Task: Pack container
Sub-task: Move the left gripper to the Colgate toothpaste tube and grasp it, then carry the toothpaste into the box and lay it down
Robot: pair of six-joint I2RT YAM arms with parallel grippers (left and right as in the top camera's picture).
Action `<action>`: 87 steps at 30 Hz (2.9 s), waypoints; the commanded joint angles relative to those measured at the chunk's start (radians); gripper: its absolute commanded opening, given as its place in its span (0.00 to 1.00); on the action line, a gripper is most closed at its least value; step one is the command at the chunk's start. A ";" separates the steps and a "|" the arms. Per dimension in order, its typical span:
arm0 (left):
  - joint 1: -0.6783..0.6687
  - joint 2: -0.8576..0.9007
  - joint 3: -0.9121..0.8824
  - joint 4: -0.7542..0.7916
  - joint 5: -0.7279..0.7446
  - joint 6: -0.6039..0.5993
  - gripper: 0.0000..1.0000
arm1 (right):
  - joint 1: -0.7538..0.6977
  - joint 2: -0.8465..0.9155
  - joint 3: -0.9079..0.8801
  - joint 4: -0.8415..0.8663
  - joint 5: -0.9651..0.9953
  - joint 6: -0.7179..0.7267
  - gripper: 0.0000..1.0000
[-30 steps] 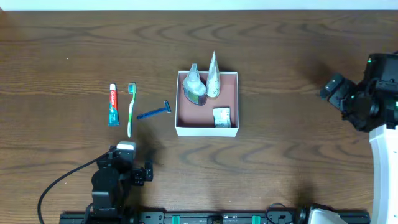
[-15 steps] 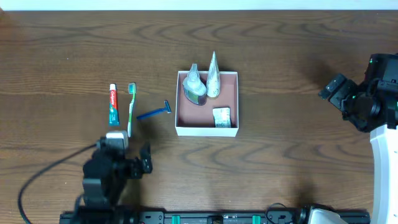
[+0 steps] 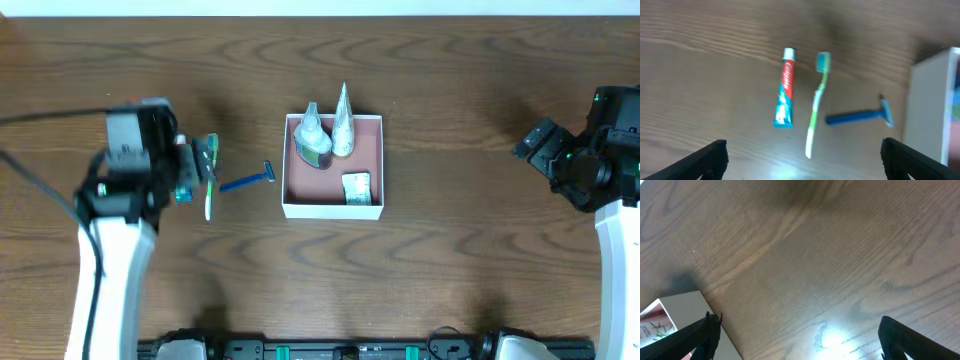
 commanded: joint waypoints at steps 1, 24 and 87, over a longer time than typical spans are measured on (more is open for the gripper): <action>0.035 0.076 0.031 0.011 -0.022 0.045 0.98 | -0.005 0.003 0.001 0.000 -0.002 0.003 0.99; 0.133 0.574 0.031 0.208 0.031 0.232 0.98 | -0.005 0.003 0.001 0.000 -0.002 0.003 0.99; -0.602 -0.100 0.015 -0.043 0.230 0.530 0.14 | -0.006 0.003 0.001 0.000 -0.002 0.003 0.99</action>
